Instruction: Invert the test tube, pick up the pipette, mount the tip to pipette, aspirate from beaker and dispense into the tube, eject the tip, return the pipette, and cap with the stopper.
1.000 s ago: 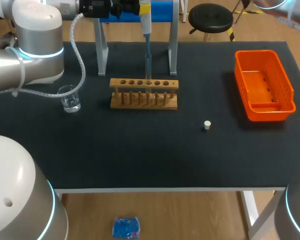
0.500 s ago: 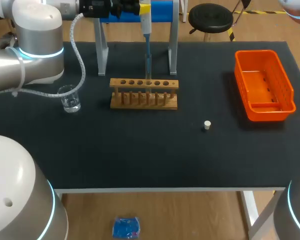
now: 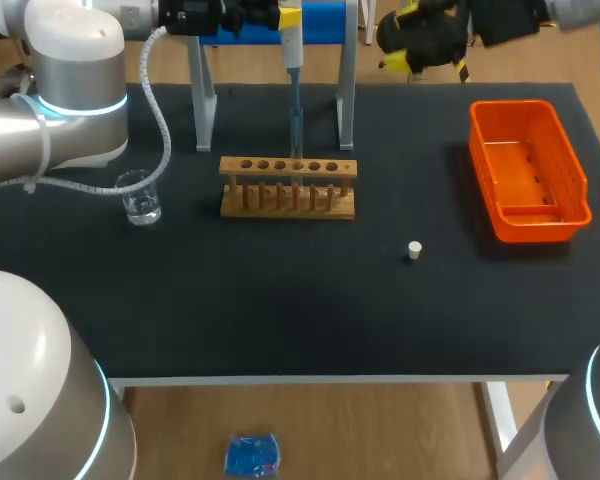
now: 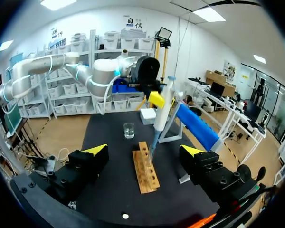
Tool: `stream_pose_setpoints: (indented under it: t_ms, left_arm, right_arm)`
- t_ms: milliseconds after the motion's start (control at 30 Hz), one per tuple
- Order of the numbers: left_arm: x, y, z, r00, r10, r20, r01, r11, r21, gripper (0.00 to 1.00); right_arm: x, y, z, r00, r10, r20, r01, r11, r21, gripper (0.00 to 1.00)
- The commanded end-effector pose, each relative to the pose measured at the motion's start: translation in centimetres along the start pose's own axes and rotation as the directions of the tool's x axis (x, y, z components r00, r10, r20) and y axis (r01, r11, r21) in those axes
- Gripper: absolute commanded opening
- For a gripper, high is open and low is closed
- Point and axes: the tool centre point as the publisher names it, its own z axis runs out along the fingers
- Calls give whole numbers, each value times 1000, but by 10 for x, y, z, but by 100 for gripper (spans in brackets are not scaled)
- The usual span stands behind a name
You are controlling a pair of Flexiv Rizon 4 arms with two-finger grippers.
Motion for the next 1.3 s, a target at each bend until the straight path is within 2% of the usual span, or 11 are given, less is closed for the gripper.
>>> stream_pose_setpoints:
  t_ms: [33,267,467,667,800,867,1300]
  left_arm:
    - [0,-1,0,1000,0,1,0,1000,-2,0]
    - [0,-1,0,1000,0,1,0,1000,-2,0]
    - [0,-1,0,1000,0,1,0,1000,-2,0]
    - [0,-1,0,1000,0,1,0,1000,-2,0]
    - [0,-1,0,1000,0,1,0,1000,-2,0]
    - [0,-1,0,1000,0,1,0,1000,-2,0]
    - [0,-1,0,1000,0,1,0,1000,-2,0]
  right_arm:
    - [2,-30,14,1000,5,-9,-6,998,-65,100]
    - [-3,-61,39,999,22,-38,-26,994,-103,100]
    - [-9,-76,66,998,32,-45,-36,995,-92,100]
    - [1,-80,83,997,17,-80,-23,996,-81,100]
    - [6,-83,90,997,-20,-69,17,999,-50,100]
    - [9,-83,92,998,-57,-36,57,998,-10,100]
    - [9,-83,92,998,-57,-36,57,998,-10,100]
